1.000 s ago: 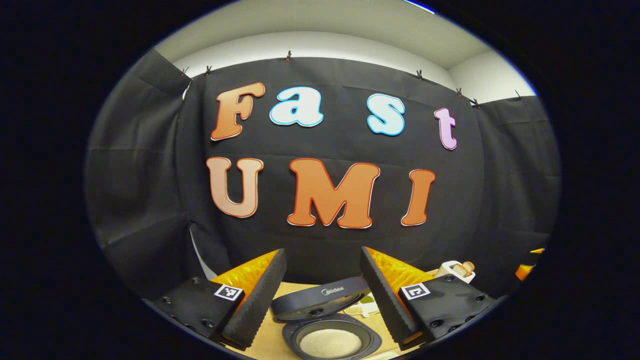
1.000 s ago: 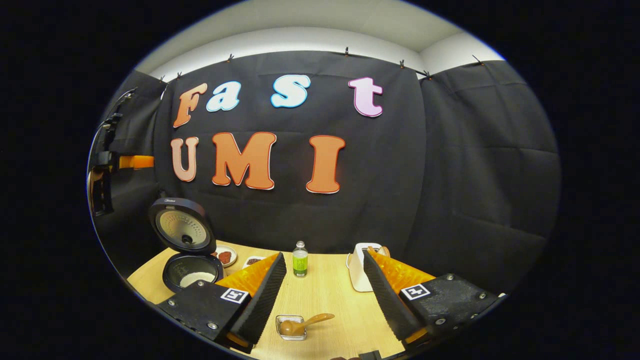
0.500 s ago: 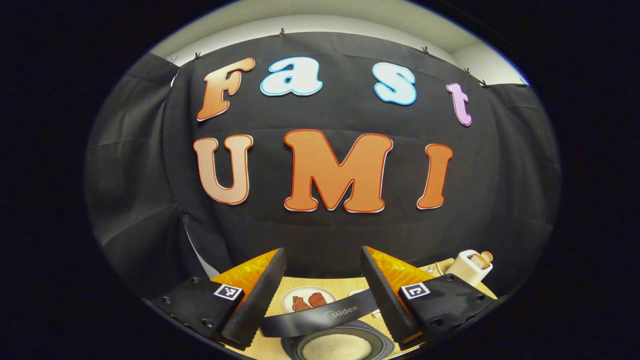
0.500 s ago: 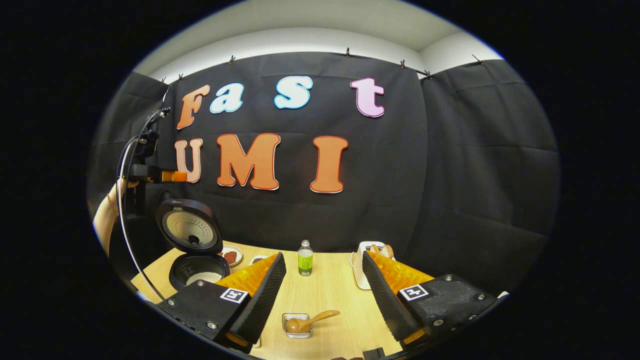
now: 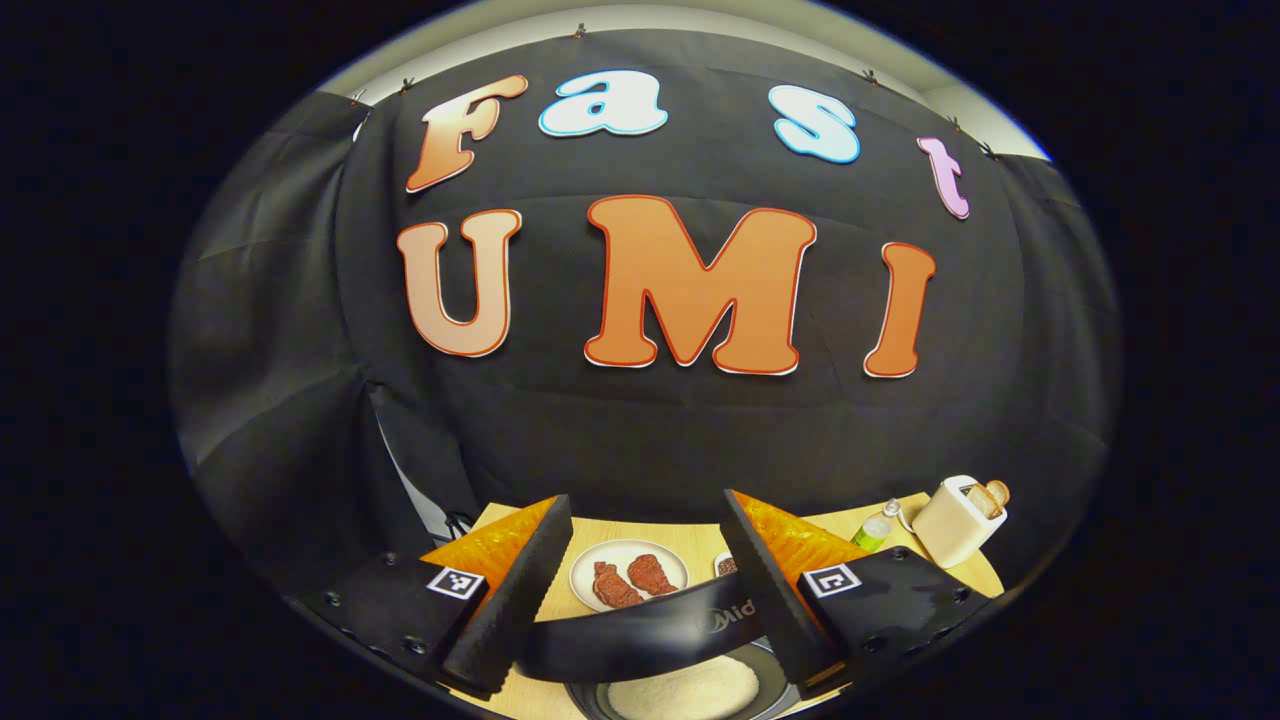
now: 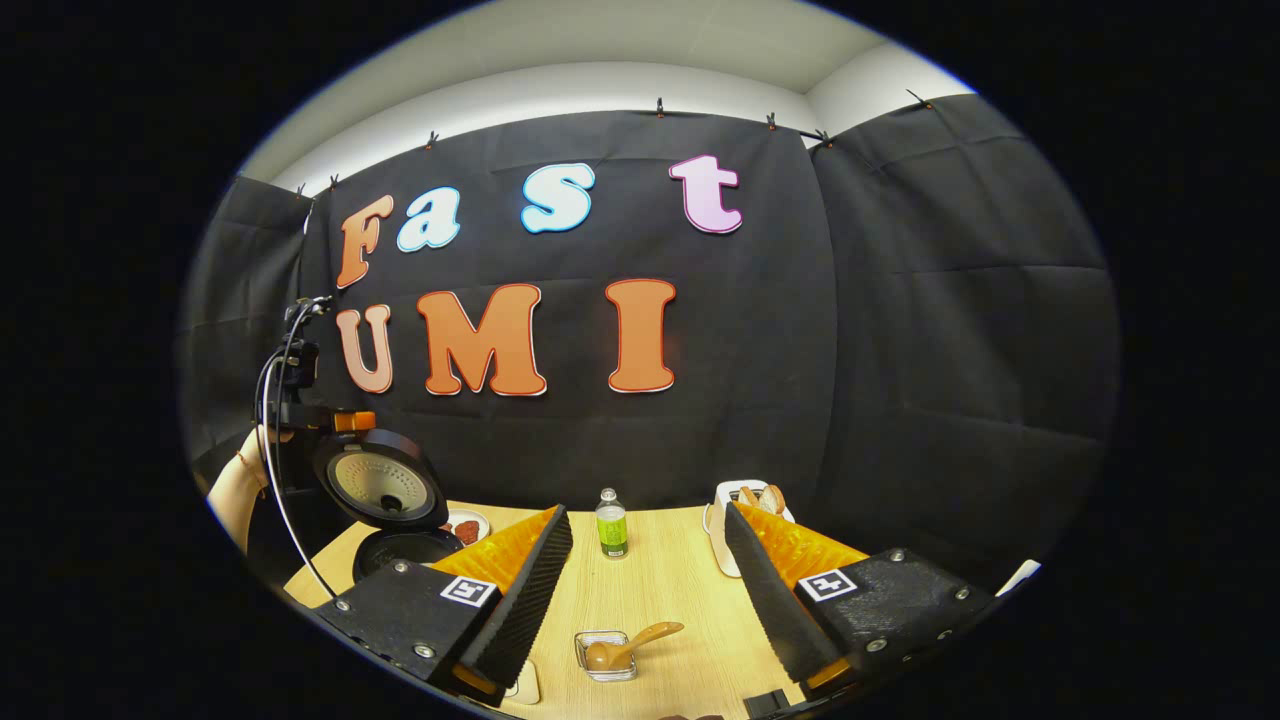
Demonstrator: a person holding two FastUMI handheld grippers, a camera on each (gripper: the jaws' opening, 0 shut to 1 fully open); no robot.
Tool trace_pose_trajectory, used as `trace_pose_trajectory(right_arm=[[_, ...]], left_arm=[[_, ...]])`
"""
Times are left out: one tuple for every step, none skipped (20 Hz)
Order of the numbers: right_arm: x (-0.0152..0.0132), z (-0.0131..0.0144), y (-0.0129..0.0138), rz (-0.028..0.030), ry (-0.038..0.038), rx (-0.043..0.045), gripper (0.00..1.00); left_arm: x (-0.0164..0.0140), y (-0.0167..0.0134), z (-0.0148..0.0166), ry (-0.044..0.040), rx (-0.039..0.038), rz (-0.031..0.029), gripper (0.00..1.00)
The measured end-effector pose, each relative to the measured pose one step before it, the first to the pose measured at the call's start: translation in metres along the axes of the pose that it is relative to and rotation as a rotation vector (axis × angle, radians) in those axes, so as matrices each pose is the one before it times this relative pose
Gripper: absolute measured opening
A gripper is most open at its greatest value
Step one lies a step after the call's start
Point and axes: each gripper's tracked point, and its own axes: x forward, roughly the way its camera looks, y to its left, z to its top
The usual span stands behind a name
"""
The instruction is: Close the left gripper, press the button to open the rice cooker; take a wooden spoon from the chopstick holder with the right hand, scoop a spoonful of rice and pour it into the rice cooker, then put the wooden spoon back into the chopstick holder.
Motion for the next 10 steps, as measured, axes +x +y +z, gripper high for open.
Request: trace_pose_trajectory(right_arm=[[0.00093,-0.00145,-0.00001,0.00067,-0.00017,0.00440,0.94],[-0.00150,0.00043,0.00038,0.00330,-0.00112,0.00441,0.94],[0.00034,-0.00094,0.00016,0.00214,-0.00093,0.00513,0.94],[-0.00120,-0.00108,0.00025,0.00242,-0.00029,0.00485,0.94],[-0.00012,-0.00094,0.00004,0.00175,0.00184,0.00527,0.94],[-0.00150,-0.00184,-0.00024,0.00370,0.00174,0.00675,0.94],[-0.00009,-0.00049,0.00102,0.00763,0.00008,0.00719,0.94],[-0.00109,-0.00111,0.00024,0.00562,0.00223,0.00573,0.94],[0.00040,-0.00118,-0.00137,0.00019,0.00352,0.00366,0.94],[-0.00026,-0.00145,-0.00143,-0.00112,0.00247,0.00135,0.94]], left_arm=[[-0.00423,-0.00179,-0.00060,-0.00992,-0.00488,-0.00121,0.97],[-0.00480,-0.00272,-0.00510,-0.00108,0.00132,-0.00272,1.00],[-0.00420,-0.00200,-0.00308,-0.00369,-0.00702,-0.00247,0.98],[-0.00485,-0.00339,-0.00530,0.00604,-0.00834,-0.00483,1.00],[-0.00618,-0.00483,-0.00625,0.01314,-0.00736,-0.01392,0.97],[-0.00879,-0.00585,-0.00880,0.01180,0.00427,-0.01579,0.98],[-0.00780,-0.00581,-0.00719,0.00697,0.00580,-0.01445,0.97],[-0.00604,-0.00449,-0.00850,0.00850,0.00947,-0.01149,1.00],[-0.00552,-0.00302,-0.00883,0.00563,0.00719,-0.00718,1.00],[-0.00506,-0.00435,-0.00806,0.00896,0.00385,-0.00783,1.00]])
